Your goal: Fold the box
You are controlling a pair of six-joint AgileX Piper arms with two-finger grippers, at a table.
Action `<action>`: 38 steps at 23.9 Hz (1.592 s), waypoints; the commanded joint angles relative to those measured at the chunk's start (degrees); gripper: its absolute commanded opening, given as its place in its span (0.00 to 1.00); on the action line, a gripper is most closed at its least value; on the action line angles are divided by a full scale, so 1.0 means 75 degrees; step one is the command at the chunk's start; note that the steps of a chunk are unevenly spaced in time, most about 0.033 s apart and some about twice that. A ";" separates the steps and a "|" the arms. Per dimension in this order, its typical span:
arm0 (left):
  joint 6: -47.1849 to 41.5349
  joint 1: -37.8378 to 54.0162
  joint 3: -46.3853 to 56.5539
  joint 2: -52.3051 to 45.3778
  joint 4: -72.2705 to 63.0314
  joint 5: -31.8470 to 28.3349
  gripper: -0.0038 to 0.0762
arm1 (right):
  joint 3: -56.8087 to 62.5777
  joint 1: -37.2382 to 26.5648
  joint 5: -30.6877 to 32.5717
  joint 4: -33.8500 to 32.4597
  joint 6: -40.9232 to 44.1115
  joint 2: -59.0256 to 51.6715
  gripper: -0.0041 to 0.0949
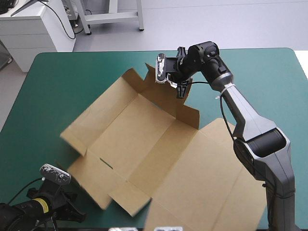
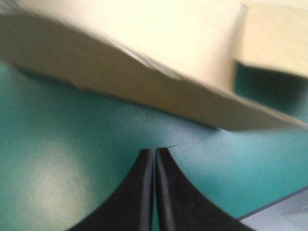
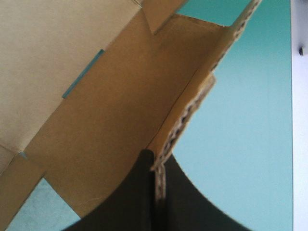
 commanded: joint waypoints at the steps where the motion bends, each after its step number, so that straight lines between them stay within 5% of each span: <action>1: 0.0015 -0.0034 -0.0179 0.0046 -0.0039 -0.0257 0.04 | -0.0232 0.0006 -0.0083 0.0585 -0.0873 -0.0573 0.02; 8: 0.0015 -0.0034 -0.0179 0.0046 -0.0039 -0.0257 0.04 | -0.0232 0.0156 -0.0091 0.1153 -0.1315 -0.0609 0.02; 15: 0.0015 -0.0034 -0.0179 0.0046 -0.0039 -0.0257 0.04 | -0.0232 0.0906 -0.2005 0.0611 -0.1026 -0.0415 0.02; 38: 0.0015 -0.0034 -0.0179 0.0046 -0.0039 -0.0257 0.04 | -0.0217 0.2438 -0.3445 0.0088 -0.1830 0.0197 0.02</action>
